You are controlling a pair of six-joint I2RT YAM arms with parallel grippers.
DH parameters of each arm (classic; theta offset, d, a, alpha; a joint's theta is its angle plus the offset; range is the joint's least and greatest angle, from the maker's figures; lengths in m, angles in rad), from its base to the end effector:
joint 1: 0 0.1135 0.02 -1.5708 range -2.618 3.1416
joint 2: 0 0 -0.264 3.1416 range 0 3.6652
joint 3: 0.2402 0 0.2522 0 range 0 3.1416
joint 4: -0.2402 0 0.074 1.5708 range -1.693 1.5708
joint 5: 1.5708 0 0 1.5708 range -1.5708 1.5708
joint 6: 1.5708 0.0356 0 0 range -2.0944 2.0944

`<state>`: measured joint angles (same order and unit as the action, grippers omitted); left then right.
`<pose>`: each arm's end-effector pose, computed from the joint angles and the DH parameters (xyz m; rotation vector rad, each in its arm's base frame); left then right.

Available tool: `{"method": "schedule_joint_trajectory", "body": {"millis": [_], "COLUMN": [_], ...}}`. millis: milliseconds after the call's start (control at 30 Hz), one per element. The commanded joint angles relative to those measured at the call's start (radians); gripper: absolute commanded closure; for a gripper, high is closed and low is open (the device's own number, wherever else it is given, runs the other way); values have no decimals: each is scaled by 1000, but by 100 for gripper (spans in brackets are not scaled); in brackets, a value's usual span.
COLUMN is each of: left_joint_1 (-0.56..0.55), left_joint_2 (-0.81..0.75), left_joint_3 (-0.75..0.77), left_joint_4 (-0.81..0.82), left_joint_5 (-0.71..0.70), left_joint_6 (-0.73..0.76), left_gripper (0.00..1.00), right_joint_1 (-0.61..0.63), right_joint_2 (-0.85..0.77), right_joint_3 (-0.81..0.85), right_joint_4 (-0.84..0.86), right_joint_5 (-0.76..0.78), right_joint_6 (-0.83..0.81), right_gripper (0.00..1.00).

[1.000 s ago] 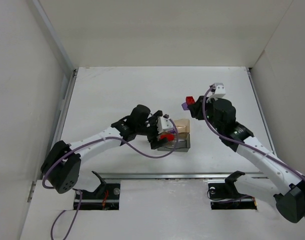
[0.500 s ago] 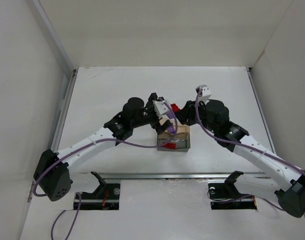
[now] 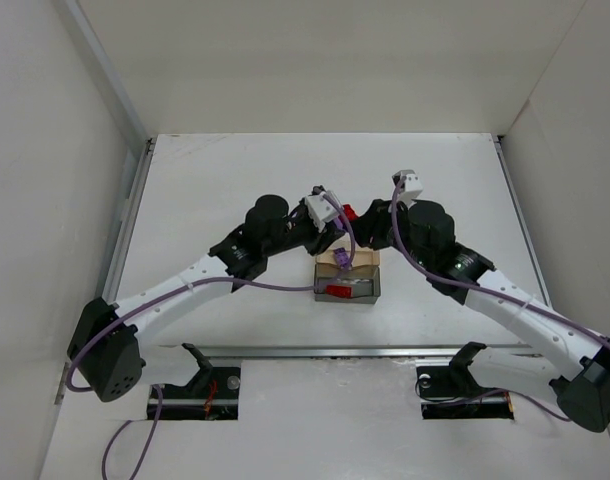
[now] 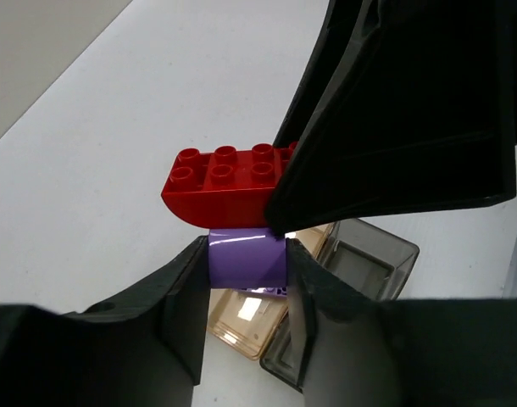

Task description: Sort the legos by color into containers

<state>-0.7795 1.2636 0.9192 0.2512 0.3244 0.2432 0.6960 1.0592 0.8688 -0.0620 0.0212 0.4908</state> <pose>0.2042 -0.2177 0.3289 1.0436 1.3465 -0.6725 0.1914 0.1589 0.3289 -0.1792 1.8929 0.8071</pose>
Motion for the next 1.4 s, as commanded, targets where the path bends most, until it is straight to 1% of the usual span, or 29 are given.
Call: {"method": "schedule_joint_trajectory", "body": {"millis": [0, 33, 67, 200, 233, 267, 333, 400, 433, 500, 600, 667, 700, 767, 800, 867, 900, 933, 967, 1000, 1033, 1067, 1100, 1200, 1267, 1300, 1367], "left_joint_1": [8, 8, 8, 8, 22, 41, 42, 42, 42, 42, 60, 60, 60, 60, 60, 60, 60, 60, 60, 60, 69, 69, 78, 79, 79, 79, 79], "left_joint_2": [-6, -6, -6, -33, -42, -43, -73, -93, -102, -136, -177, -190, -190, -199, -199, -199, -199, -208, -208, -208, -208, -208, -208, -208, -208, -199, -199], "left_joint_3": [46, 46, 46, 24, 9, -5, -42, -97, -109, -138, -166, -177, -177, -189, -189, -189, -189, -177, -168, -168, -158, -158, -158, -184, -184, -184, -184], "left_joint_4": [56, 45, 45, 22, 2, -39, -76, -118, -130, -154, -165, -175, -190, -201, -201, -190, -175, -175, -159, -149, -148, -139, -127, -61, -32, -32, -21], "left_joint_5": [-18, -18, -27, -108, -96, -78, -65, -65, -102, -151, -157, -110, -99, -111, -170, -249, -334, -376, -418, -454, -511, -531, -545, -574, -574, -574, -562], "left_joint_6": [-41, -50, -59, -111, -126, -136, -136, -136, -136, -136, -99, -78, -78, -93, -93, -108, -117, -117, -127, -140, -140, -154, -154, -145, -145, -145, -136], "left_gripper": [89, 96, 100, 100, 100, 100, 100, 100, 100, 100, 100, 100, 100, 100, 100, 100, 100, 100, 100, 100, 100, 100, 100, 100, 100, 100, 100], "right_joint_1": [11, 11, 11, 11, 11, 11, -24, -81, -98, -119, -119, -128, -128, -128, -128, -128, -128, -128, -115, -99, -80, -43, -33, -33, -33, -33, -18], "right_joint_2": [-4, -4, -4, -25, -25, -50, -63, -64, -64, -45, -8, -19, -19, -30, -30, 23, 47, 73, 100, 143, 143, 153, 139, 151, 197, 223, 297], "right_joint_3": [47, 47, 33, 10, 10, 10, 32, 67, 67, 82, 87, 73, 73, 87, 101, 116, 131, 131, 145, 145, 145, 131, 104, 81, 107, 124, 156], "right_joint_4": [57, 71, 71, 85, 85, 85, 85, 85, 85, 16, -64, -64, -55, -55, -74, -165, -208, -304, -356, -401, -429, -443, -443, -375, -375, -401, -410], "right_joint_5": [10, 10, 10, 55, 100, 114, 114, 60, 34, -47, -81, -81, -54, -53, -53, -139, -188, -248, -356, -387, -409, -435, -449, -463, -463, -486, -486], "right_joint_6": [8, 18, 19, -3, -18, -29, -64, -87, -110, -120, -109, -68, -67, -67, -67, -77, -107, -130, -153, -162, -162, -162, -162, -141, -152, -162, -172], "right_gripper": [100, 100, 100, 100, 100, 100, 100, 100, 100, 100, 100, 100, 100, 100, 100, 100, 100, 100, 100, 96, 94, 94, 93, 93, 93, 93, 90]}}
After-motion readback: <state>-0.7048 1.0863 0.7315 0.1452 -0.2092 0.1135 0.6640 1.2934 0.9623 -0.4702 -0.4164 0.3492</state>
